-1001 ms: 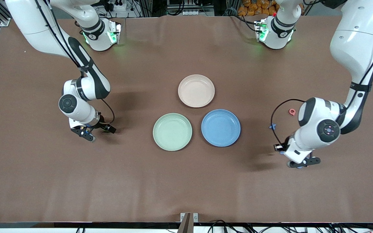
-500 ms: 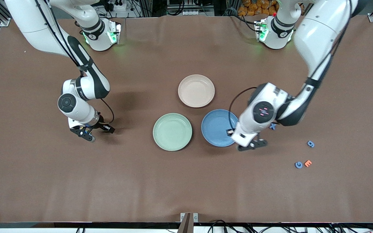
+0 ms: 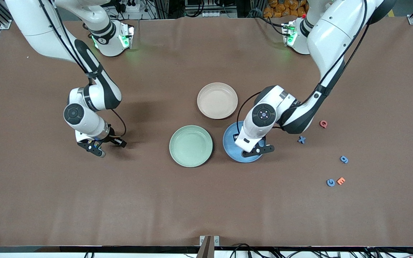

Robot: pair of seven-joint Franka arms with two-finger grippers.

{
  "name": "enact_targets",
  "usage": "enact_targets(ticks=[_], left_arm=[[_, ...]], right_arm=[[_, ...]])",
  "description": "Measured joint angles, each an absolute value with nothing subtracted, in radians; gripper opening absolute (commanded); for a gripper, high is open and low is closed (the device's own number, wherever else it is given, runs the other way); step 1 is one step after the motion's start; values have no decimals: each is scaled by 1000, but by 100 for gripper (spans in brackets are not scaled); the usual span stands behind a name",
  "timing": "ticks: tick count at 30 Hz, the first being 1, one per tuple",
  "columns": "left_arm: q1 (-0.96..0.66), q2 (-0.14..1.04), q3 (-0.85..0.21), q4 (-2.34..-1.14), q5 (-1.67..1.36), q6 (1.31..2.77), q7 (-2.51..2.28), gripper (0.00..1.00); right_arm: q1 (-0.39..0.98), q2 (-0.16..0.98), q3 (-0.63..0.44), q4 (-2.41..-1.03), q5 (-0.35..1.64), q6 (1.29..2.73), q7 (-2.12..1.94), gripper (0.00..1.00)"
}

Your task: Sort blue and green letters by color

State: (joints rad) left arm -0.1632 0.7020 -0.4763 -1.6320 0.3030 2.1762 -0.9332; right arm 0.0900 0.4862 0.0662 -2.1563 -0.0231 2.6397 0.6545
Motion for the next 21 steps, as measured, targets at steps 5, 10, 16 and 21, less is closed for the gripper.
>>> enact_targets(ticks=[5,10,16,21], left_arm=[[-160,706,-474,-1632,303,2176,-933,100],[-154,706,-472,-1632,303,2176,-932,100],[-125,703,-466,-1645,316,2172,-914,100],[-50,681,-465,-1677,327,2170,-822,100]], right_arm=[[84,483,65,-2147,-23,2640,654,0],[70,465,65,-2133,-24,2617,651,0],[62,449,65,-2119,-24,2587,649,0],[62,447,66,-2105,-24,2580,650,0]])
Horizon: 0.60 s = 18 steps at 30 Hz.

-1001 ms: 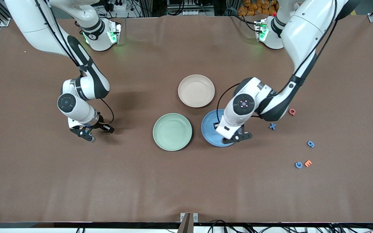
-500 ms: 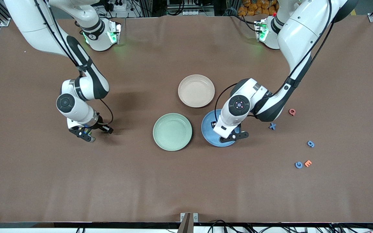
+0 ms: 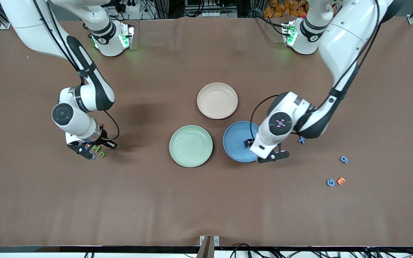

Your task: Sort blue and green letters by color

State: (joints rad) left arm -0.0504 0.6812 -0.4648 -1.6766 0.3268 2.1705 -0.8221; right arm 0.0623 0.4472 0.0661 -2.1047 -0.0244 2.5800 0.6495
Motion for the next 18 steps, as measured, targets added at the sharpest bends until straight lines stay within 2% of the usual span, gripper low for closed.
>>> enact_targets(ticks=[12,18], left_arm=[[182,551,-467,-1841,328,2184,-471,100],[241,478,-467,-1976,328,2303,-354,100]], right_arm=[[112,434,157,-1919,32,2392,751,0],[206,437,165,-1868,127,2378,793,0]])
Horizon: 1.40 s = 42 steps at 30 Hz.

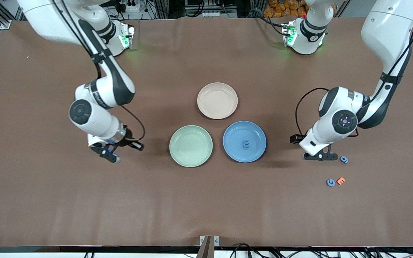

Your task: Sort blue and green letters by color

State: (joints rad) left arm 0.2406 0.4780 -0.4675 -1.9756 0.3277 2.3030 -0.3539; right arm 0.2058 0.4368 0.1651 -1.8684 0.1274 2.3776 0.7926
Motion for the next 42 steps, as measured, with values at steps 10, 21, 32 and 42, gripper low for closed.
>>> enact_targets(ticks=[10,21,32,42], left_arm=[[244,416,-477,-2131,481,2418,-330,100],[288,449,-472,-2185,553,2516,-224,100],[346,508,-472,-2185,556,2564,-134,100],[343,509,-476,-2182,556,2572,-134,100]], right_arm=[[353,571,166,-1689,143,2381,990,0],[430,719,165,-1552,142,2385,1097,0],[469,737,164,-1542,44,2384,1161,100],[455,737,156,-1538,19,2382,1162,100]])
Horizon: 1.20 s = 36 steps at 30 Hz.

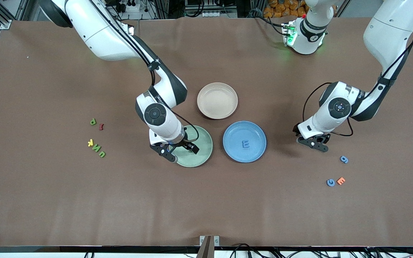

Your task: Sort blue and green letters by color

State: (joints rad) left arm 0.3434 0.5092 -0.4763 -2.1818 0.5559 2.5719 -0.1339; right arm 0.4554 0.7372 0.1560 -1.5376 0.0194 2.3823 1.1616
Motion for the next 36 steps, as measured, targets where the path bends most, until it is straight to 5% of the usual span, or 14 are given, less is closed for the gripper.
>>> enact_targets(ticks=[3,13,36], left_arm=[[343,512,-477,-2181,556,2581,-134,100],[343,522,-480,-2179,556,2600,-147,0],[346,513,-505,-2163,556,2606,-224,0]], right_arm=[[438,735,153,-1542,15,2372,1134,100],[262,619,149,-1706,13,2350,843,100],[-18,549,148,-1897,-204,2347,614,100]])
